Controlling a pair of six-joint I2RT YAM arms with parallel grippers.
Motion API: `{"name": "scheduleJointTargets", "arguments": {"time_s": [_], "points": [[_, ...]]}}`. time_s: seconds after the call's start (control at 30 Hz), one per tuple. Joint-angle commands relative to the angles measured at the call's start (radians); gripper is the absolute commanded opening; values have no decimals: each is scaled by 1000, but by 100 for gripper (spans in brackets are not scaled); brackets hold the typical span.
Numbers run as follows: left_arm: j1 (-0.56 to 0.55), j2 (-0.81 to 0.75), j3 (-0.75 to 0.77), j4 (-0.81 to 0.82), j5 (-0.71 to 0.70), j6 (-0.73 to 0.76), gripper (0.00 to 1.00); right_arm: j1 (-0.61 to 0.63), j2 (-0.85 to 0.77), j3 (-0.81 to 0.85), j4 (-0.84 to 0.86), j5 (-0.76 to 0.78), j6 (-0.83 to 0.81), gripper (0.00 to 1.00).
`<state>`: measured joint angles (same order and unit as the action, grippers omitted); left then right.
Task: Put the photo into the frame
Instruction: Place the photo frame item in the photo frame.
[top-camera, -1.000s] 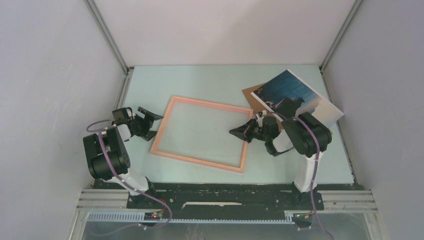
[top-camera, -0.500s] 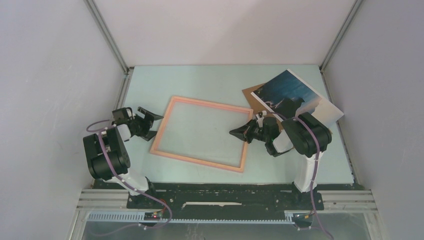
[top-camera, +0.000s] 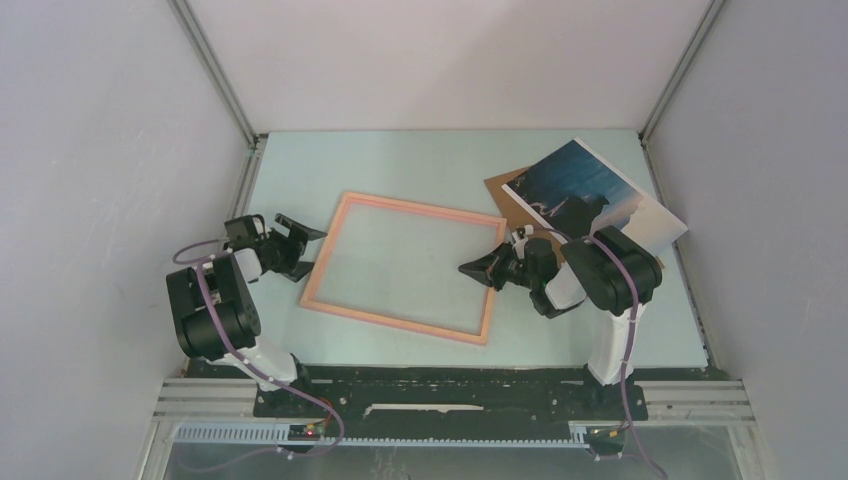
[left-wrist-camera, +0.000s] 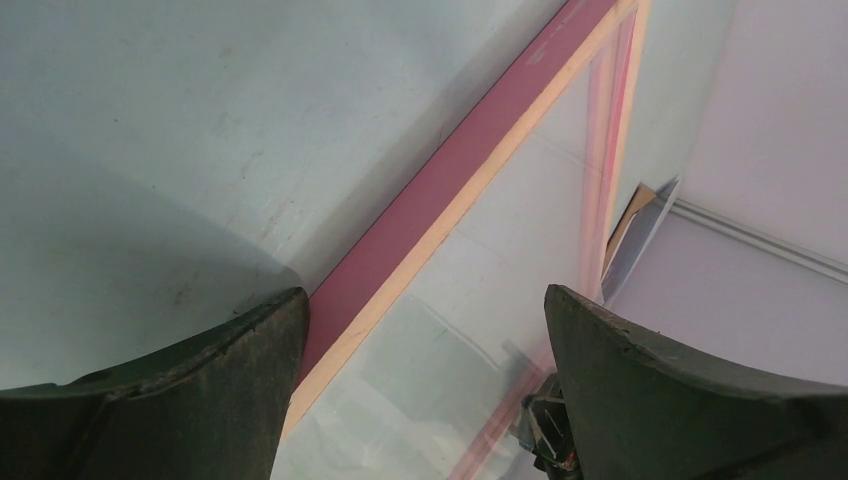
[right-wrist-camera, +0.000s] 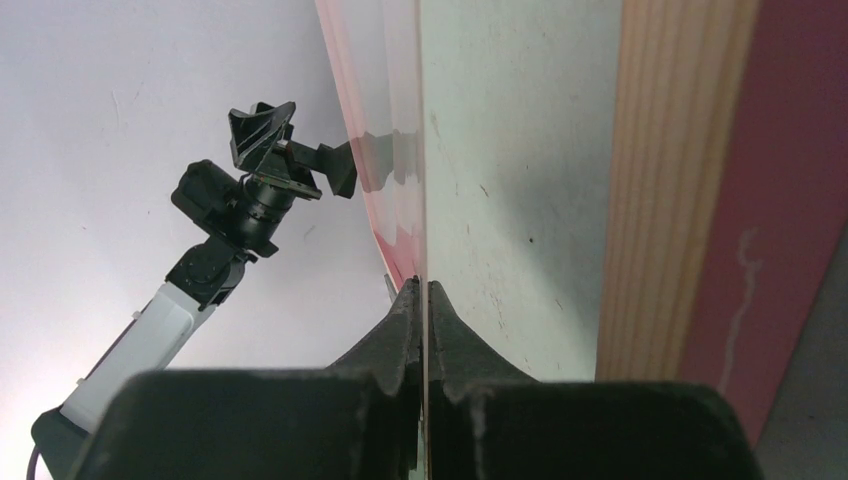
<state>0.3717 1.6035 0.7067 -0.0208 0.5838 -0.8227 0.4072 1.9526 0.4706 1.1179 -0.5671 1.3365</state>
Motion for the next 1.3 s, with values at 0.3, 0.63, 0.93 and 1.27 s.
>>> {"name": "scheduleJointTargets", "arguments": {"time_s": [0.3,0.63,0.93,1.27], "points": [[-2,14,-30,-8,39,-14,98,20,-17,-14,38,9,-26,0],[-1,17,-30,-7,37,-17,97,26,-6,-27,56,18,-22,0],[-2,17,-31,-7,39,-16,98,14,2,-24,59,8,-28,0],[-2,17,-33,-5,37,-16,98,18,14,23,44,-17,-61,0]]}}
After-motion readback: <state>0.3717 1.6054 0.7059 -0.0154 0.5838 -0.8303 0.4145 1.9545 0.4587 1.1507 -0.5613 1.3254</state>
